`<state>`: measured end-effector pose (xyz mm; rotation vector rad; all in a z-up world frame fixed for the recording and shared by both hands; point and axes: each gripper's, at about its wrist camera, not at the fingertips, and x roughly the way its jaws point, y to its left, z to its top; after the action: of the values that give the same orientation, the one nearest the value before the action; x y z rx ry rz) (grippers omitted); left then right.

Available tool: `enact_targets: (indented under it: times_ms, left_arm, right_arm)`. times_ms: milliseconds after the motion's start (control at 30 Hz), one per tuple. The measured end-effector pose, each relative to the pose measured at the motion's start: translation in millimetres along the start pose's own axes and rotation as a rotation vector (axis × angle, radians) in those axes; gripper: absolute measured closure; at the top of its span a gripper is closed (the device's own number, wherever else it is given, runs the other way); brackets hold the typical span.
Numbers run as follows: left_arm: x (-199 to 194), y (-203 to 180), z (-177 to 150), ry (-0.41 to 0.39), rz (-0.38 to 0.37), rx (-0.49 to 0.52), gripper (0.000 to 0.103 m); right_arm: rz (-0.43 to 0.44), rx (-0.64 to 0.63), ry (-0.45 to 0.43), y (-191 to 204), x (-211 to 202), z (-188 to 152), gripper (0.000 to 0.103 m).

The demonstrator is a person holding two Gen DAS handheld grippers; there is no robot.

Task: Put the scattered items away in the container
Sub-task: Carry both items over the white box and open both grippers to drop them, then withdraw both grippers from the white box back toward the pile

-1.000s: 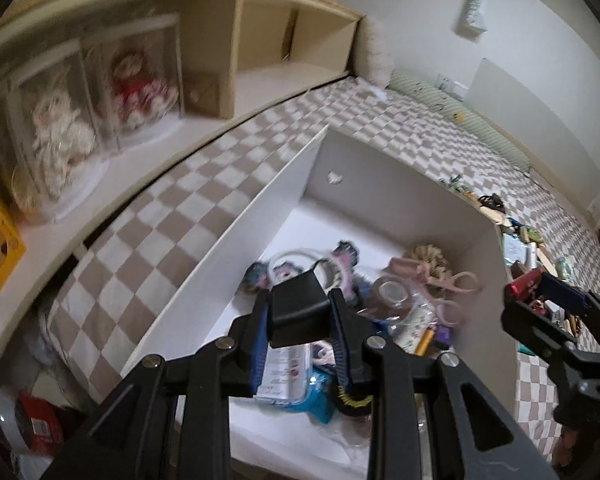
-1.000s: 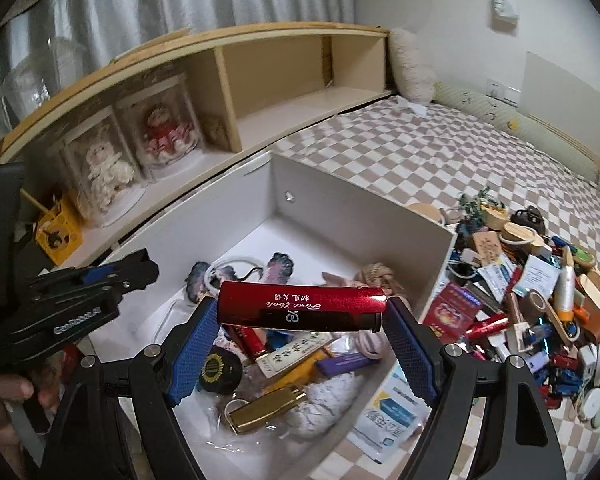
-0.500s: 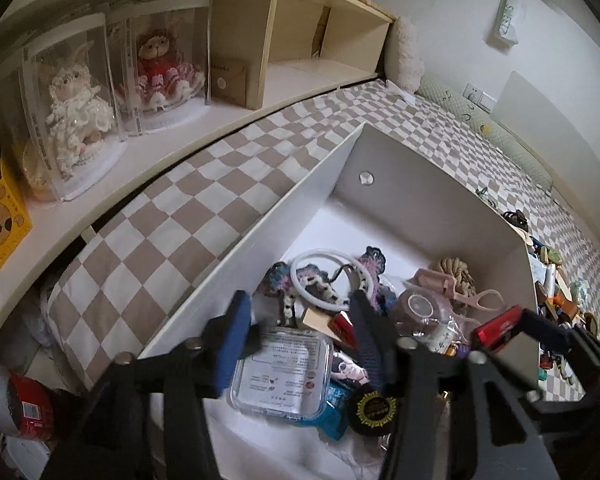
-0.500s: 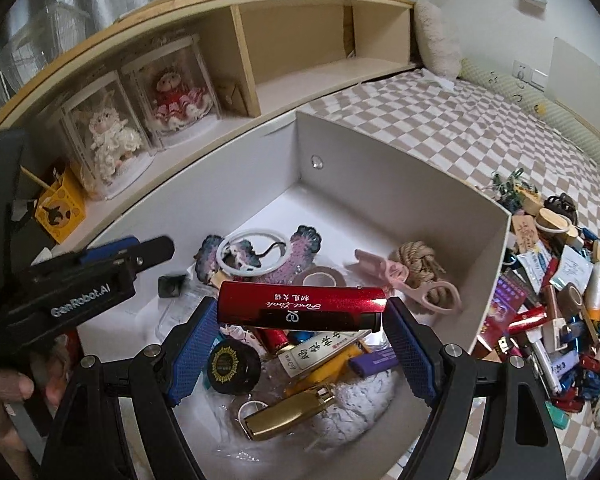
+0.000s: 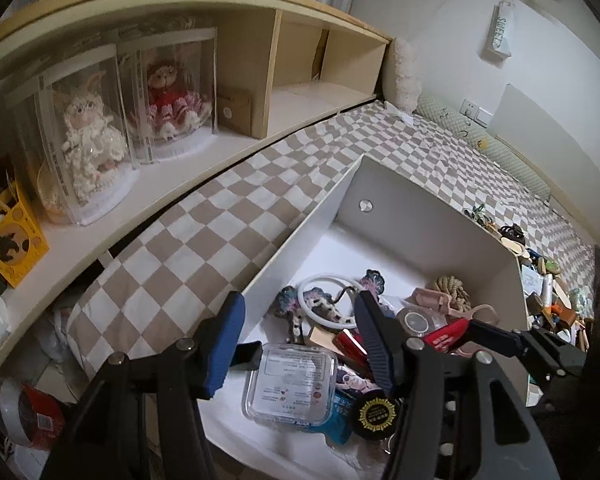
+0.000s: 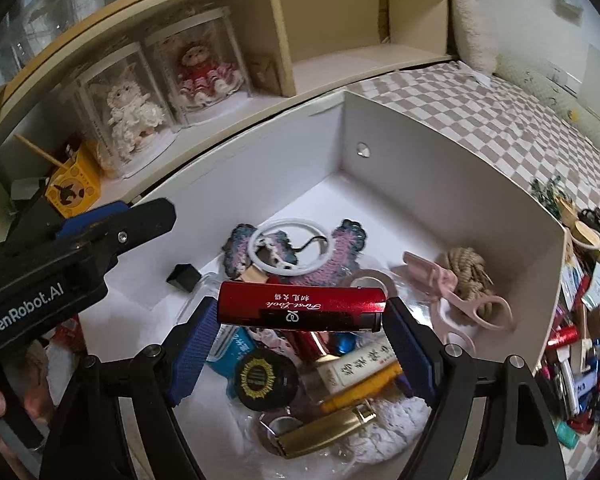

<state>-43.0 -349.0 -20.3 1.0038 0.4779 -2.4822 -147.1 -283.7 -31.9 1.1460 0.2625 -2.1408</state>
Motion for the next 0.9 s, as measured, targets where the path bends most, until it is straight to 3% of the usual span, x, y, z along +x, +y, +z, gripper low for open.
enact_targets:
  times_ms: [100,167,267,367,567,700,900]
  left_arm:
    - [-4.9,-0.9,2.5,-0.007,-0.022,-0.004,0.045]
    - [-9.4,-3.5,4.2,-0.016,-0.039,0.000,0.035]
    - [-15.4,-7.6,5.5,-0.035,-0.050,0.009,0.027]
    - [-18.9,-10.6,7.7,-0.045,-0.036,0.020,0.016]
    - [-26.6,-12.0,9.8,-0.057,-0.015,0.018,0.013]
    - [-34.0,-13.7,7.7,-0.075,0.018,0.031,0.001]
    - [-42.9,-15.9,2.8,-0.080,0.037,0.036,0.000]
  right_arm:
    - [-0.005,-0.023,0.020,4.7,5.1,0.9,0.020]
    - [0.000,-0.035,0.043,7.1,9.1,0.2,0.020]
    - [0.019,-0.040,0.019,6.7,4.4,-2.3,0.000]
    - [0.015,-0.029,-0.016,4.5,-6.0,-1.3,0.000]
    - [0.000,-0.023,-0.017,2.5,-15.6,-1.3,0.000]
    - [-0.004,-0.012,-0.022,-0.2,-22.5,-2.6,0.000]
    - [-0.003,0.000,-0.039,-4.7,-37.7,-7.3,0.000]
